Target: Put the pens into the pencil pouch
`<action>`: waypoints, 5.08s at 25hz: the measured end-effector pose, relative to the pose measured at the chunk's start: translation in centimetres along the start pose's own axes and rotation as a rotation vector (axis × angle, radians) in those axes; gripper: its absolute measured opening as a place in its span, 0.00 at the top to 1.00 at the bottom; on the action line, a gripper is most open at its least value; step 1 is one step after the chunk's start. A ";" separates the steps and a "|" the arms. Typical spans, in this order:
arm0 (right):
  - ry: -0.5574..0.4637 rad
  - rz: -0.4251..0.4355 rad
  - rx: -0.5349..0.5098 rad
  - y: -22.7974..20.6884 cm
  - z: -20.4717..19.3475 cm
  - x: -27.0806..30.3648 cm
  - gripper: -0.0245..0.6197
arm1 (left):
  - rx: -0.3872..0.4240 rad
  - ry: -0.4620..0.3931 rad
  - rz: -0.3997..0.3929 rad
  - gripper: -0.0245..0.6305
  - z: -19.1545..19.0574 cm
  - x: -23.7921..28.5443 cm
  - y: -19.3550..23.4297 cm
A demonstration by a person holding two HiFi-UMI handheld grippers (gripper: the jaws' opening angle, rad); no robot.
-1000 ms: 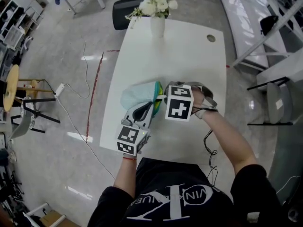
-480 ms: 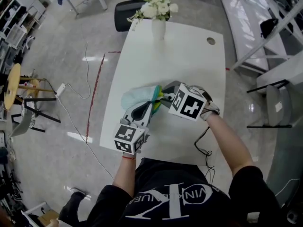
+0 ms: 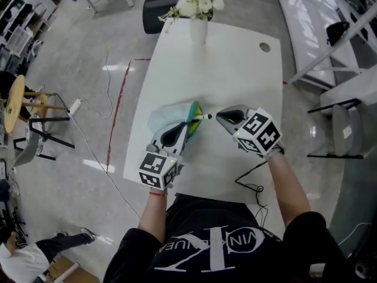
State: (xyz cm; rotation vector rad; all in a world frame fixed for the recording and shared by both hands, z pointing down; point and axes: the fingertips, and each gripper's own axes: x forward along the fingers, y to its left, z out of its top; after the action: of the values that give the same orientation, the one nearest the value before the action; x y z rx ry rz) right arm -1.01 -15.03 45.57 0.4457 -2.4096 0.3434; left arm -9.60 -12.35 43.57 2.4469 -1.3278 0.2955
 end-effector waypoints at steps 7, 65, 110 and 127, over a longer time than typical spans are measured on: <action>0.003 0.030 0.026 0.8 -0.3 1.8 0.95 | 0.016 0.002 -0.009 0.95 -0.1 -0.1 0.0; -0.194 0.003 0.228 1.4 -2.3 -0.5 0.95 | -0.030 0.052 0.079 0.96 -3.0 -2.1 2.9; -0.669 -0.267 0.124 0.1 6.9 -14.1 0.95 | 0.078 -0.370 0.246 0.96 11.4 -9.7 3.8; -0.687 -0.251 0.091 0.7 7.6 -14.3 0.95 | 0.081 -0.415 0.283 0.96 12.6 -10.8 3.9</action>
State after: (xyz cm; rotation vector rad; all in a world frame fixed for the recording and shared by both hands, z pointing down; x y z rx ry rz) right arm 4.93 -13.82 30.52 1.0341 -2.9488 0.2072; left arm -18.43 -10.93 29.10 2.4710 -1.8727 -0.1041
